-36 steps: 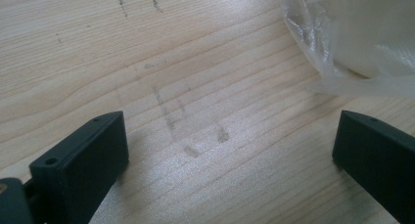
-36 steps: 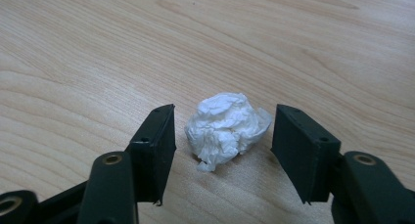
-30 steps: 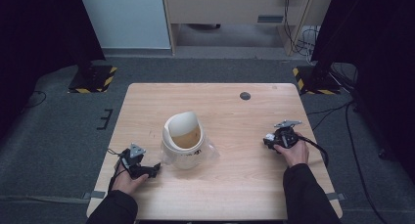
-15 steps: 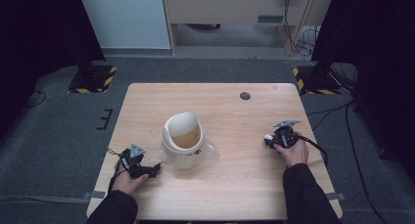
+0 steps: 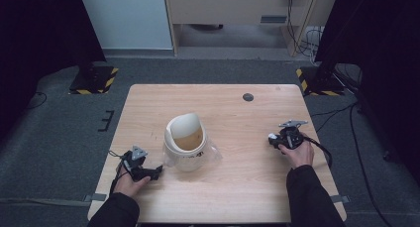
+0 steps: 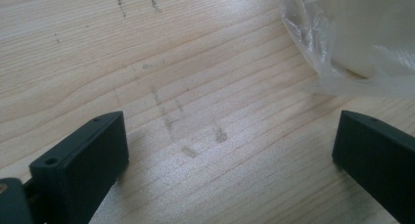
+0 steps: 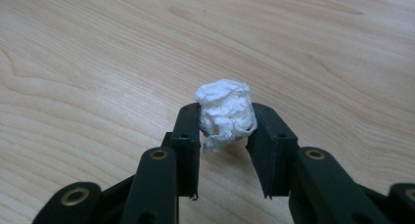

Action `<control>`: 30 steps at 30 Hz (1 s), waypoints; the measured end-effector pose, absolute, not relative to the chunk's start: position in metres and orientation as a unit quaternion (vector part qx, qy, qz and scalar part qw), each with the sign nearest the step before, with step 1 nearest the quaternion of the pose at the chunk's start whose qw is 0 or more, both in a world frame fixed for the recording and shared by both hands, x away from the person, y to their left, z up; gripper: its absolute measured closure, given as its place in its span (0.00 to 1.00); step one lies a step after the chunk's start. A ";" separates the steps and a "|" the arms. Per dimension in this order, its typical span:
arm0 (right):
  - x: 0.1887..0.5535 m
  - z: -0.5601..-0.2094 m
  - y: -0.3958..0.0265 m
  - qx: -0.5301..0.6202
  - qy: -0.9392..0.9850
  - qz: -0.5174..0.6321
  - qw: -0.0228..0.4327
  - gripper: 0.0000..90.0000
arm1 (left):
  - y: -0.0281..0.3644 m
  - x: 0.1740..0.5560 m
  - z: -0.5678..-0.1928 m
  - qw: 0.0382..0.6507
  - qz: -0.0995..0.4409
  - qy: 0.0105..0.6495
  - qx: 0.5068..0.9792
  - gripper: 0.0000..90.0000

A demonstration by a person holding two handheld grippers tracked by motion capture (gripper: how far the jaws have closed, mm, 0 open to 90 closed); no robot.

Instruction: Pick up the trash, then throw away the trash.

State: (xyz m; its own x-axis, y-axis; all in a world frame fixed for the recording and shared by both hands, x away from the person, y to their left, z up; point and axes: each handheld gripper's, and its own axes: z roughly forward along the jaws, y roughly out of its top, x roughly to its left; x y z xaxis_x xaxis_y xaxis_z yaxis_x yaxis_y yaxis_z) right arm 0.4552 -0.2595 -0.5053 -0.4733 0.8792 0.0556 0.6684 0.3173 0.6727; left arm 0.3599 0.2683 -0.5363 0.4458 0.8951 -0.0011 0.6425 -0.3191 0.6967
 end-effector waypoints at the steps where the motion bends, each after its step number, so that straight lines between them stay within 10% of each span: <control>1: 0.455 -0.504 -0.259 0.484 0.795 0.327 0.164 0.73 | 0.268 0.360 -0.536 0.320 0.197 0.488 0.788 0.00; 30: 0.434 -0.453 -0.245 0.440 0.765 0.429 0.193 0.73 | 0.268 0.360 -0.536 0.320 0.197 0.486 0.789 0.00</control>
State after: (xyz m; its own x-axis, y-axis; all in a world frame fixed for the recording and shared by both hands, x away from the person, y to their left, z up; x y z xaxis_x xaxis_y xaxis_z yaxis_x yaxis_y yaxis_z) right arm 0.4336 -0.2455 -0.4531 -0.5379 0.8391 0.0814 0.5074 0.2451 0.8261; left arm 0.3598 0.2682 -0.5363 0.4499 0.8931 -0.0002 0.6410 -0.3227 0.6964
